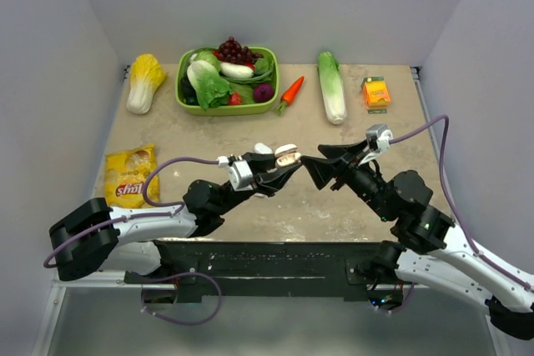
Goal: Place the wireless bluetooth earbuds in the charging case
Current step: Place the earbud in the charging case.
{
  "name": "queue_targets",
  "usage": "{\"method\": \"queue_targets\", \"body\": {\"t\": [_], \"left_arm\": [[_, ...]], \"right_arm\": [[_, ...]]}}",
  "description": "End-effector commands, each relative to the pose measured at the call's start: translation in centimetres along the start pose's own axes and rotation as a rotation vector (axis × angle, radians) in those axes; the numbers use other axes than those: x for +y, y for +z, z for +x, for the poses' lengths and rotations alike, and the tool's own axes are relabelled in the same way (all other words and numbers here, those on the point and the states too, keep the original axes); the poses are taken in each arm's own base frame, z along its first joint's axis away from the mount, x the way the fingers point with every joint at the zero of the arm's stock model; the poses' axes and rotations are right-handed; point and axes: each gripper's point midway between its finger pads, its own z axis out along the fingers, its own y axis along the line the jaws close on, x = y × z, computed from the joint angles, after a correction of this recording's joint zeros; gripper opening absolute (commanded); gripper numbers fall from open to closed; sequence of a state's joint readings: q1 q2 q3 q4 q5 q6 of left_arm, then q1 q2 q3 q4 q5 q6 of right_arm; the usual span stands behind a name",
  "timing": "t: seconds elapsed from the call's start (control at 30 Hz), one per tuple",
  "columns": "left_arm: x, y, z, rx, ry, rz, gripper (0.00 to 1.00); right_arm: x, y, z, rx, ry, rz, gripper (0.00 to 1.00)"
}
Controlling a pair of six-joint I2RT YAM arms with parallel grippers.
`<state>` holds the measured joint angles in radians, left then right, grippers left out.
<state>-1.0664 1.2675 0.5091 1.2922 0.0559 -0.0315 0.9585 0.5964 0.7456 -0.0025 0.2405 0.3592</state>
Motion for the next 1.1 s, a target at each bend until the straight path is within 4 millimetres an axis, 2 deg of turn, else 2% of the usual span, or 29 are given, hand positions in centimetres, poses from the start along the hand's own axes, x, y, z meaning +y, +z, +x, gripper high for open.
{"method": "queue_targets", "body": {"t": [0.0,0.63,0.73,0.9,1.07], "left_arm": [[0.0,-0.6,-11.5,-0.449,0.057,0.004,0.00],[-0.4,-0.3,-11.3,-0.444,0.048,0.023,0.00],[-0.3,-0.3,-11.2,-0.440,0.047,0.022,0.00],[0.3,-0.3,-10.7,-0.429,0.054,-0.010,0.00],[0.4,-0.6,-10.7,-0.431,0.052,-0.016,0.00]], "right_arm": [[0.7,0.2,-0.4,0.000,0.002,-0.026,0.66],[0.7,1.3,-0.4,0.009,-0.010,-0.010,0.66],[1.3,1.6,-0.5,0.014,-0.014,-0.035,0.67],[3.4,1.6,-0.6,0.033,-0.020,-0.145,0.71],[2.9,0.7,-1.8,-0.007,-0.014,-0.119,0.75]]}}
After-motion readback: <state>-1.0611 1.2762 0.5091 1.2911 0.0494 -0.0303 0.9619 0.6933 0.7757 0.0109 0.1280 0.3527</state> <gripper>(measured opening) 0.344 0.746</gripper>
